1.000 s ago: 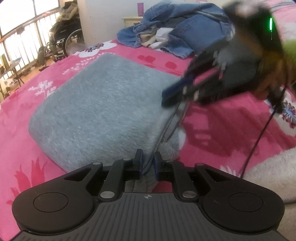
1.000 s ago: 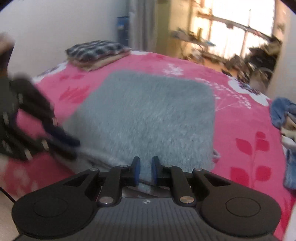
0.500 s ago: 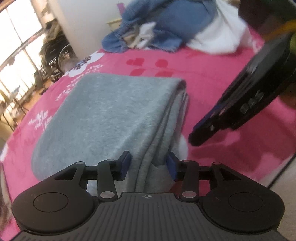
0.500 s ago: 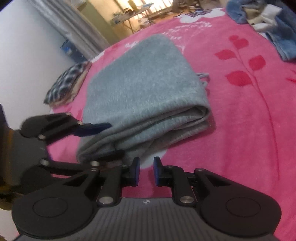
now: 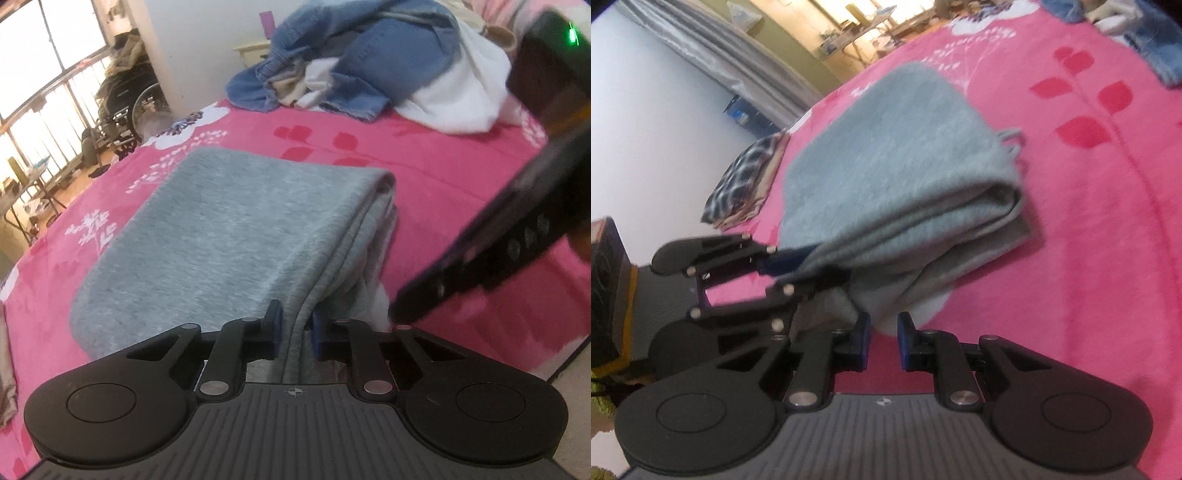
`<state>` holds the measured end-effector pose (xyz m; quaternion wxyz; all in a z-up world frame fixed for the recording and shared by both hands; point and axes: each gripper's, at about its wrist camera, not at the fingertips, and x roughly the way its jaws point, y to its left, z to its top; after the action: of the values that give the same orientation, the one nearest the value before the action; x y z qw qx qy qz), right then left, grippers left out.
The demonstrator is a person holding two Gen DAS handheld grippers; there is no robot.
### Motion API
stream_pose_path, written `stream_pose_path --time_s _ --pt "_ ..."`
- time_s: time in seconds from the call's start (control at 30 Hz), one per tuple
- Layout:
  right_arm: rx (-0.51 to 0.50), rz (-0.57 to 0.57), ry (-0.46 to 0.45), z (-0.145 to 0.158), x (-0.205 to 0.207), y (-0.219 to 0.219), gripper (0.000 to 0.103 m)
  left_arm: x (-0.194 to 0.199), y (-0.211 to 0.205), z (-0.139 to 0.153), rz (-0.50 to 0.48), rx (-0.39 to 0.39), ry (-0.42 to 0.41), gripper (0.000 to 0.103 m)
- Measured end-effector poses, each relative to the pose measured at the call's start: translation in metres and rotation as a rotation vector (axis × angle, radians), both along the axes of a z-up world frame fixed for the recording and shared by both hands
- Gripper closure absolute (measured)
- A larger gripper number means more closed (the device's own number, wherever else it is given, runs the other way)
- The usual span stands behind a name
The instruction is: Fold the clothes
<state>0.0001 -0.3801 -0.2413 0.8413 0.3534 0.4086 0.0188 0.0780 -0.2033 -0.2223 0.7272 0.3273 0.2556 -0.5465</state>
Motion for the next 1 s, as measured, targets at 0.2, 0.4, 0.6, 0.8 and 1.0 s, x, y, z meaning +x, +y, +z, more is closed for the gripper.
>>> stream_pose_path --time_s 0.2,0.4,0.6,0.8,1.0 --pt "0.005 0.002 -0.072 0.0 0.009 0.005 0.097 0.003 0.005 0.006 0.014 -0.031 0.024 0.09" --pt "-0.077 0.014 -0.158 0.008 0.022 0.008 0.098 0.004 0.007 0.008 0.02 -0.046 0.042 0.09" --pt "-0.135 0.034 -0.194 -0.009 0.046 0.016 0.1 0.005 0.01 0.007 0.025 -0.054 0.049 0.09" --pt "-0.204 0.033 -0.234 0.021 0.0 0.01 0.098 0.006 0.01 0.008 0.033 -0.068 0.055 0.09" --pt "-0.161 0.116 -0.087 0.002 -0.004 0.012 0.098 0.007 0.011 0.008 0.035 -0.071 0.059 0.09"
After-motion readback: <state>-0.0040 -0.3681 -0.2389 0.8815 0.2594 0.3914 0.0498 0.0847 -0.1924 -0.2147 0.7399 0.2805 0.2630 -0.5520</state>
